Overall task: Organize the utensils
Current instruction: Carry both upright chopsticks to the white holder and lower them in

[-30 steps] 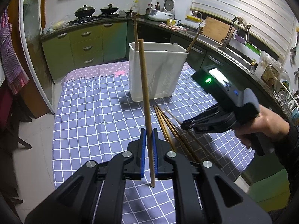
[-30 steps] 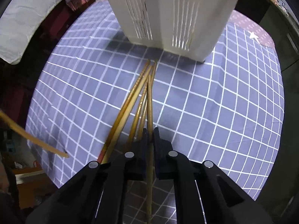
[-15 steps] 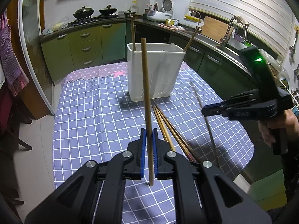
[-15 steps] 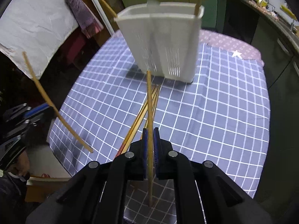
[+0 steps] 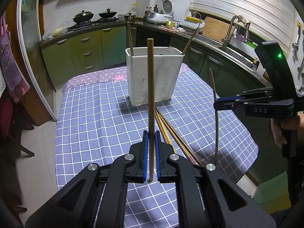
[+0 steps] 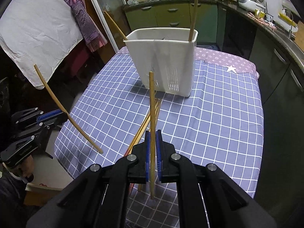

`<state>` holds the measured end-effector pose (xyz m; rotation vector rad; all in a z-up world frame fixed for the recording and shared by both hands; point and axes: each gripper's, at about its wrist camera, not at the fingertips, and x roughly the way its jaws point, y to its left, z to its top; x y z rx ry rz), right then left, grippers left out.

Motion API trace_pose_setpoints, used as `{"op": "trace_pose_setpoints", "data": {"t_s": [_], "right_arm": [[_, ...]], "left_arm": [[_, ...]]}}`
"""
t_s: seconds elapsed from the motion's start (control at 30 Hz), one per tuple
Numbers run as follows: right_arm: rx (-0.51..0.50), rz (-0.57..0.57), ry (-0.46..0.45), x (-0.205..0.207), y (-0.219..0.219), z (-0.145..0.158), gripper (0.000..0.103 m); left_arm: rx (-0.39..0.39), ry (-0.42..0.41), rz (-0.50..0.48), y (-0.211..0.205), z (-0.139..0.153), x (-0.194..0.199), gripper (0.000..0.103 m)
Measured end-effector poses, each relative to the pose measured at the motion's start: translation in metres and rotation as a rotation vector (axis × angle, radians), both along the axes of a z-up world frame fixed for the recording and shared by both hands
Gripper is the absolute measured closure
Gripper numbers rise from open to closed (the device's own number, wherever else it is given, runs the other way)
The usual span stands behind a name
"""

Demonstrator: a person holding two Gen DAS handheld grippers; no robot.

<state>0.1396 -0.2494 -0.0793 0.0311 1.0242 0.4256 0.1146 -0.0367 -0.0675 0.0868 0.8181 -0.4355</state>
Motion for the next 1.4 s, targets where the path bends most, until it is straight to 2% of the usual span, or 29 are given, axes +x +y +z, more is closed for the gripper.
{"op": "trace_pose_setpoints", "data": {"t_s": [0.5,0.93,1.2,1.4], "right_arm": [[0.011,-0.003,-0.029,-0.004,-0.002,0.007,0.096],[0.032,-0.007,-0.09,-0.004,0.0,0.031,0.096],[0.038,0.004,-0.134,-0.002,0.004,0.053,0.096],[0.029,0.006,-0.167,0.0,0.004,0.075,0.096]], "left_arm": [[0.005,-0.013,-0.008,-0.005,0.005,0.001,0.096],[0.012,-0.025,-0.016,-0.012,0.012,0.004,0.096],[0.004,-0.046,-0.022,-0.015,0.026,0.01,0.096],[-0.002,-0.077,-0.03,-0.019,0.049,0.019,0.096]]}}
